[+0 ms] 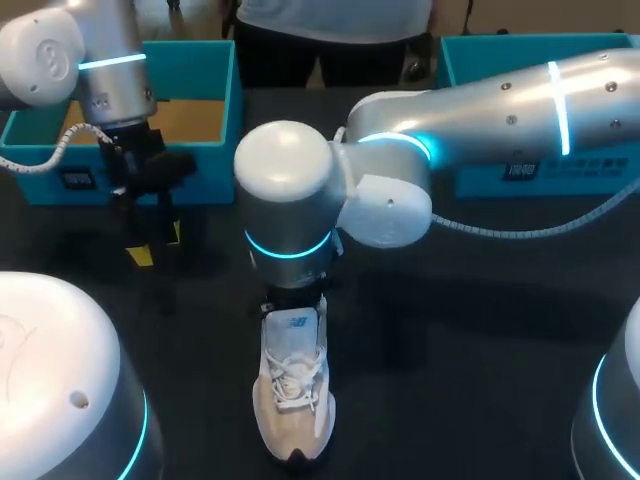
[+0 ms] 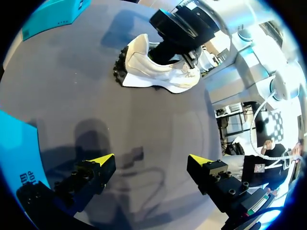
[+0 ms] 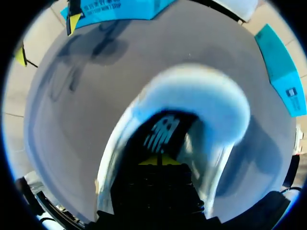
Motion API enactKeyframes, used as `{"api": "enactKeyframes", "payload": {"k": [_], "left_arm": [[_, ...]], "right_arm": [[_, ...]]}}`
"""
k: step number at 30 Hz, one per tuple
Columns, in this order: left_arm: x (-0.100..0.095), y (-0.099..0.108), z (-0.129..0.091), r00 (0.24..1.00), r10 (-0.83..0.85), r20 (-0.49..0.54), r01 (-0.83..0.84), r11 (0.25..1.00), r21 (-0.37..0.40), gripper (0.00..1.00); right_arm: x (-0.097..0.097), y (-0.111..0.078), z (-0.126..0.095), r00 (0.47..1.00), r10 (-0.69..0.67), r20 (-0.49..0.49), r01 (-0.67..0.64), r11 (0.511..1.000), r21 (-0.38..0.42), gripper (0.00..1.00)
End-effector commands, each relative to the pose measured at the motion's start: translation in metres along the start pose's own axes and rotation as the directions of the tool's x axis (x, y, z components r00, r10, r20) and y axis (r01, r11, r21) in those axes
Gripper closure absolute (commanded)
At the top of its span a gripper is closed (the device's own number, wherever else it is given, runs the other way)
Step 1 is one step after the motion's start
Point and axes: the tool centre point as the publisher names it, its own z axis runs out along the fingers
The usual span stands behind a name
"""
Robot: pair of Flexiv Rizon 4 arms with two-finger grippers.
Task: Take the shoe out of the shoebox, open the shoe tongue, remove and reinsert the insole, then place the shoe into the shoebox
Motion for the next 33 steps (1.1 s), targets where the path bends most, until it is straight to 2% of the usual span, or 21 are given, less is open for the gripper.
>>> {"api": "enactKeyframes", "payload": {"k": [1,6,9,13,16,22,29,33], "left_arm": [[0.000,-0.006,-0.001,1.000,0.006,0.000,-0.006,1.000,-0.015,0.00],[0.003,-0.013,-0.001,1.000,0.021,0.006,-0.021,1.000,-0.022,0.00],[0.005,-0.013,-0.001,1.000,0.023,0.008,-0.023,0.999,-0.022,0.00],[0.007,-0.011,-0.001,1.000,0.022,0.010,-0.022,1.000,-0.018,0.00],[0.008,-0.007,-0.001,1.000,0.019,0.011,-0.019,1.000,-0.013,0.00],[0.010,0.002,-0.002,1.000,0.010,0.011,-0.010,1.000,-0.004,0.00],[0.009,0.012,-0.003,1.000,0.004,0.009,-0.004,1.000,0.007,0.00],[0.008,0.016,-0.003,1.000,0.004,0.006,-0.004,1.000,0.012,0.00]], "right_arm": [[0.009,-0.025,0.039,1.000,0.021,-0.014,-0.021,1.000,0.006,1.00],[0.012,-0.037,0.046,0.998,0.045,-0.041,-0.044,0.998,0.034,1.00],[0.009,-0.036,0.030,0.997,0.058,-0.041,-0.060,0.997,-0.041,1.00],[0.004,-0.022,0.000,0.999,0.038,-0.022,-0.041,0.984,-0.172,1.00],[0.002,-0.006,-0.013,1.000,0.014,-0.028,-0.020,0.971,-0.240,1.00],[0.002,0.019,-0.027,0.997,-0.016,-0.073,-0.007,0.953,-0.303,1.00],[0.006,0.032,-0.028,0.984,-0.008,-0.179,-0.045,0.956,-0.291,1.00],[0.007,0.036,-0.028,0.967,-0.007,-0.255,-0.061,0.965,-0.256,1.00]]}}
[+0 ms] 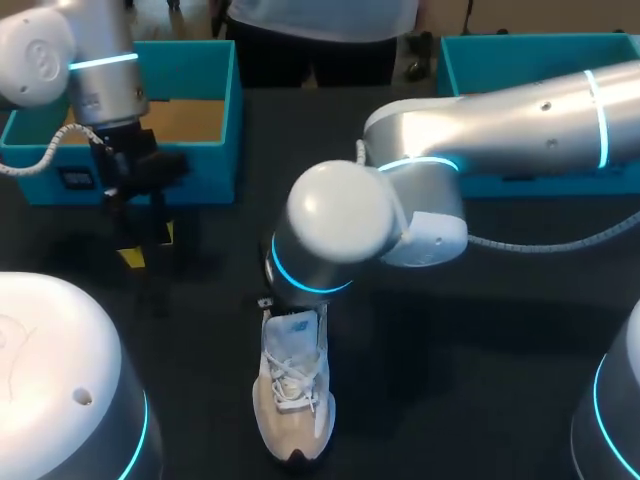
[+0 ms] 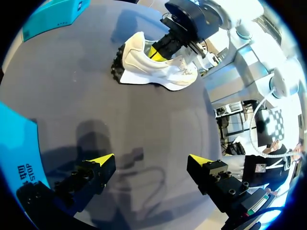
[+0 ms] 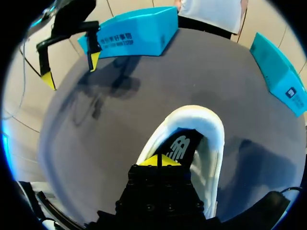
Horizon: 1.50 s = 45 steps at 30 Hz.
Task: Take the shoe out of the shoebox, open the shoe tongue, remove and reinsert the insole, then place the shoe into the shoebox
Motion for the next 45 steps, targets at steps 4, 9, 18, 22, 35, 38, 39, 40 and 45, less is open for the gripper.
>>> {"api": "enactKeyframes", "payload": {"k": [4,9,18,22,35,38,39,40,45], "left_arm": [[-0.004,0.010,0.002,1.000,-0.004,-0.009,0.004,1.000,0.006,0.00],[-0.006,0.018,0.002,1.000,-0.017,-0.015,0.017,1.000,0.010,0.00],[-0.010,0.023,0.004,0.999,-0.025,-0.024,0.025,1.000,0.004,0.00],[-0.011,0.021,0.004,0.999,-0.015,-0.028,0.015,1.000,0.000,0.00],[-0.014,0.006,0.007,0.999,0.021,-0.036,-0.021,1.000,-0.002,0.00],[-0.014,0.004,0.006,0.999,0.024,-0.034,-0.024,1.000,-0.002,0.00],[-0.014,0.004,0.006,0.999,0.024,-0.033,-0.024,1.000,-0.001,0.00],[-0.014,0.004,0.006,0.999,0.025,-0.033,-0.025,1.000,-0.001,0.00],[-0.012,0.005,0.005,1.000,0.019,-0.025,-0.019,1.000,0.008,0.00]], "right_arm": [[-0.007,0.006,0.018,0.980,0.030,-0.196,-0.016,0.997,0.071,1.00],[0.004,0.001,0.037,0.978,0.035,-0.208,-0.015,0.995,0.097,1.00],[0.013,-0.016,0.056,0.999,0.049,0.005,-0.049,0.986,0.158,1.00],[0.012,-0.028,0.053,0.990,0.067,0.121,-0.092,0.973,0.212,1.00],[0.007,-0.080,0.046,0.958,0.106,0.268,-0.204,0.905,0.373,1.00],[0.006,-0.079,0.038,0.962,0.118,0.246,-0.199,0.920,0.338,1.00],[0.005,-0.076,0.032,0.965,0.123,0.232,-0.192,0.933,0.305,1.00],[0.002,-0.072,0.026,0.967,0.131,0.220,-0.190,0.942,0.276,1.00],[-0.007,-0.047,0.004,0.985,0.096,0.140,-0.113,0.987,0.113,1.00]]}}
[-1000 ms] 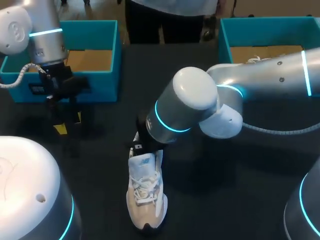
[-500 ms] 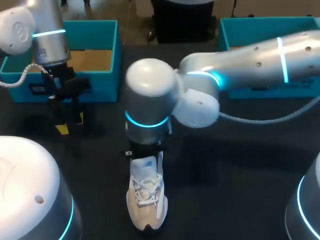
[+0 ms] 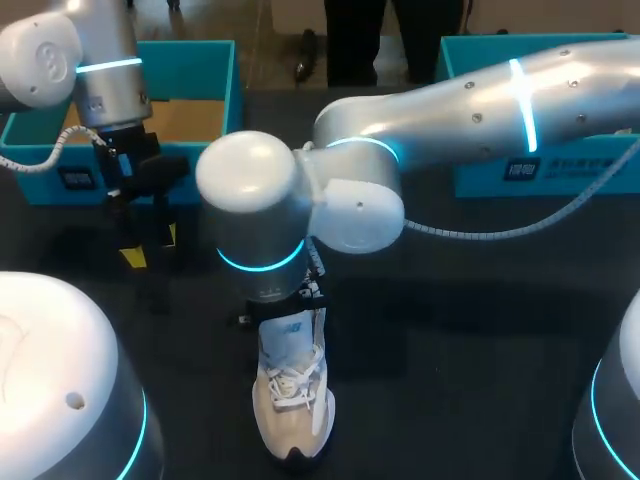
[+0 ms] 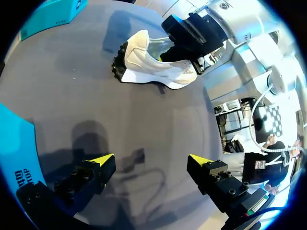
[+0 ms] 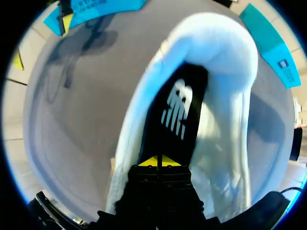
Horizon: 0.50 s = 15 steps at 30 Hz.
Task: Take the shoe out of the shoebox, open the shoe tongue, remove and reinsert the insole, then place the shoe into the shoebox
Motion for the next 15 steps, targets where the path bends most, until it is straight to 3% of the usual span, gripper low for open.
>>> {"api": "enactKeyframes", "payload": {"k": [1,9,15], "left_arm": [[0.003,0.002,-0.002,1.000,-0.004,0.007,0.004,1.000,0.005,0.00],[0.005,0.006,-0.003,1.000,-0.021,0.014,0.021,1.000,0.014,0.00],[0.007,0.014,-0.004,0.999,-0.044,0.018,0.044,0.999,0.020,0.00]], "right_arm": [[-0.017,0.004,-0.012,0.995,-0.015,-0.098,-0.005,0.981,-0.193,1.00],[-0.025,0.036,-0.024,0.975,-0.080,-0.206,0.010,0.947,-0.320,1.00],[-0.019,0.053,-0.017,0.952,-0.108,-0.288,0.006,0.942,-0.336,1.00]]}}
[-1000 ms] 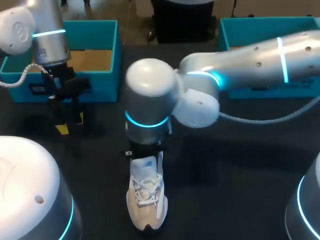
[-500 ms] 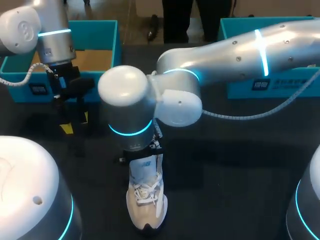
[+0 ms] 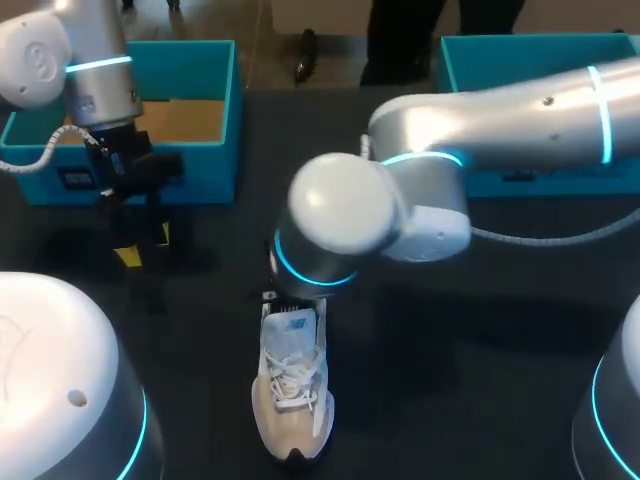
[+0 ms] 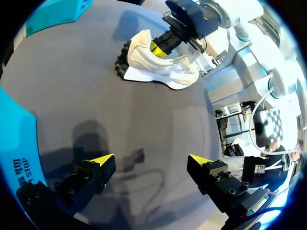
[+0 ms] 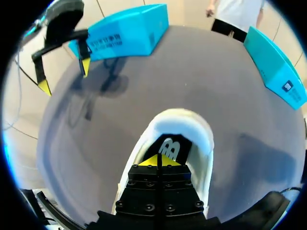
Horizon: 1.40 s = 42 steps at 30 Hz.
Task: Take the shoe out of the shoebox, open the shoe tongue, remove and reinsert the insole, then place the shoe into the shoebox
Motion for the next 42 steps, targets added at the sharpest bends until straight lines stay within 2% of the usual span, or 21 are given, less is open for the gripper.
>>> {"api": "enactKeyframes", "payload": {"k": [1,6,9,11,16,20,26,32,35,42], "left_arm": [[0.003,0.008,-0.002,1.000,-0.011,0.006,0.011,1.000,0.004,0.00],[0.001,0.012,-0.001,1.000,-0.022,0.005,0.021,1.000,0.005,0.00],[0.000,0.014,0.000,1.000,-0.027,0.003,0.027,1.000,0.001,0.00],[-0.001,0.014,0.000,1.000,-0.029,0.001,0.029,1.000,-0.003,0.00],[-0.002,0.016,-0.001,0.999,-0.032,0.000,0.032,0.999,-0.006,0.00],[-0.003,0.016,-0.001,1.000,-0.030,-0.001,0.030,1.000,-0.005,0.00],[-0.005,0.010,0.001,1.000,-0.013,-0.005,0.013,1.000,-0.004,0.00],[-0.007,-0.001,0.004,1.000,0.001,-0.011,-0.001,1.000,-0.009,0.00],[-0.007,-0.003,0.005,1.000,0.004,-0.011,-0.004,1.000,-0.010,0.00],[-0.004,-0.005,0.005,1.000,0.002,-0.006,-0.002,1.000,-0.004,0.00]], "right_arm": [[-0.005,0.001,0.009,0.991,0.012,-0.134,-0.017,0.999,-0.037,1.00],[0.003,0.005,0.020,0.987,0.019,-0.157,-0.026,0.999,-0.042,1.00],[0.009,0.010,0.033,0.993,0.012,-0.120,-0.015,1.000,-0.027,1.00],[0.012,0.012,0.043,0.997,0.009,-0.075,-0.008,1.000,0.012,1.00],[0.016,0.004,0.048,0.998,0.005,0.055,-0.011,0.995,0.100,1.00],[0.013,-0.018,0.047,0.986,0.020,0.163,-0.050,0.982,0.180,1.00],[0.007,-0.055,0.039,0.964,0.057,0.261,-0.135,0.947,0.292,1.00],[0.000,-0.079,0.032,0.953,0.089,0.290,-0.190,0.921,0.341,1.00],[-0.002,-0.082,0.026,0.956,0.104,0.273,-0.191,0.929,0.316,1.00],[-0.006,-0.057,-0.001,0.982,0.108,0.155,-0.126,0.986,0.107,1.00]]}}
